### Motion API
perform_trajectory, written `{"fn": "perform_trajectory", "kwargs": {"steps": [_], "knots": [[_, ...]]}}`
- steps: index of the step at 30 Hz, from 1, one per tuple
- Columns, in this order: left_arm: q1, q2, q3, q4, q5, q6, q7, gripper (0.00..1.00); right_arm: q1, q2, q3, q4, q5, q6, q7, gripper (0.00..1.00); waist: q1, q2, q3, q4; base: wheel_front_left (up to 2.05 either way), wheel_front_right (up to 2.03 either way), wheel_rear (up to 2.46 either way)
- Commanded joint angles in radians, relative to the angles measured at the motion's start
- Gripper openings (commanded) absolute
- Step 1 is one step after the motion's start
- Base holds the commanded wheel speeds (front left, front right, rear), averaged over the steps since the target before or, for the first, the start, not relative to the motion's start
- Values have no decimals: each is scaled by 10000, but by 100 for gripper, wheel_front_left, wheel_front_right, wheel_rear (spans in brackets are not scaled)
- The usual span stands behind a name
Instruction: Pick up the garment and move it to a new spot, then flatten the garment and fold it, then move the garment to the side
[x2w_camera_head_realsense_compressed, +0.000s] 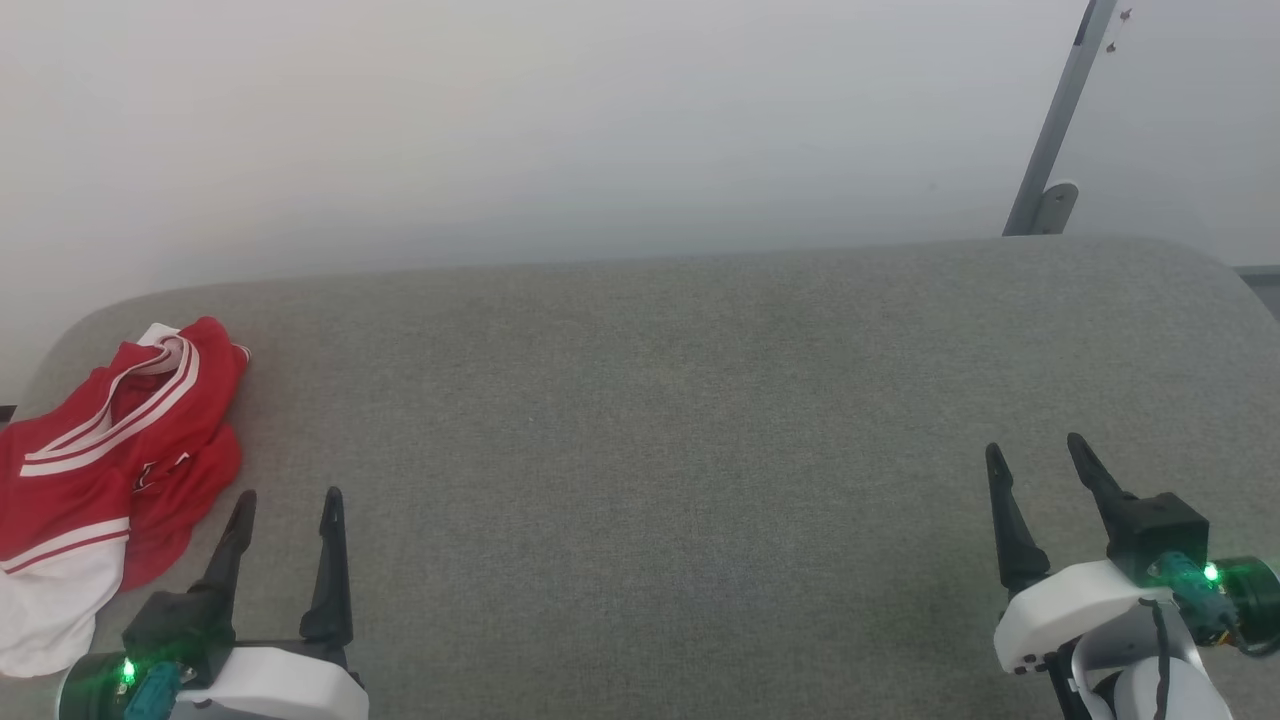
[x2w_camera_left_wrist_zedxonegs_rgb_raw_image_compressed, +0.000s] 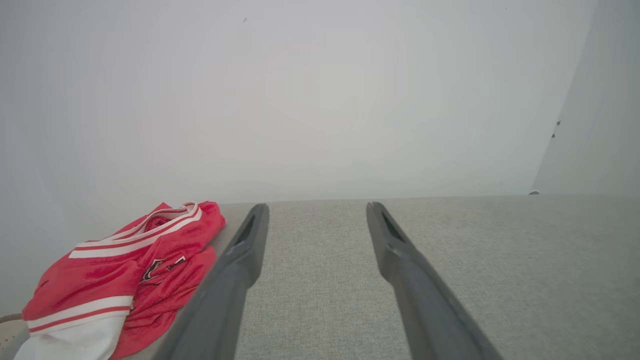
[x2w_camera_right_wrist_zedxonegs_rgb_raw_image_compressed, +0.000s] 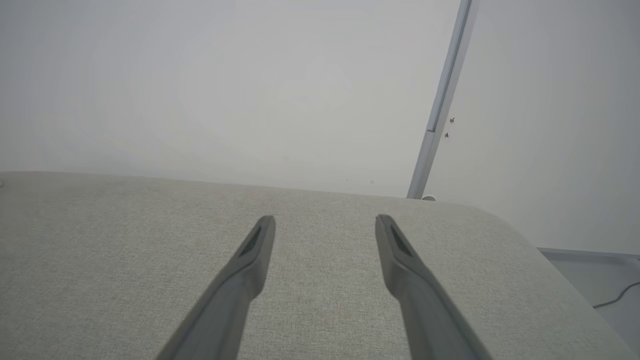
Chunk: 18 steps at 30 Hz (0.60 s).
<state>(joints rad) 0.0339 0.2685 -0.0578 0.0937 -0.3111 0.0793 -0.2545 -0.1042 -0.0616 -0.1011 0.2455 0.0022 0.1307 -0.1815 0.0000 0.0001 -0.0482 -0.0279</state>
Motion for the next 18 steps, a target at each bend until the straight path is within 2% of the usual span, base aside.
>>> {"fn": "perform_trajectory", "kwargs": {"steps": [1, 18], "knots": [[77, 38, -20, -50, 157, 39, -96, 100, -88, 33, 13, -51, -239, 0, -90, 100, 0, -1, -3, -1, 0, 0, 0], [-191, -50, 183, 410, -650, -560, -118, 100, -132, 12, 126, 63, -217, 0, -223, 100, 0, -1, -106, 187, 0, 0, 0]]}}
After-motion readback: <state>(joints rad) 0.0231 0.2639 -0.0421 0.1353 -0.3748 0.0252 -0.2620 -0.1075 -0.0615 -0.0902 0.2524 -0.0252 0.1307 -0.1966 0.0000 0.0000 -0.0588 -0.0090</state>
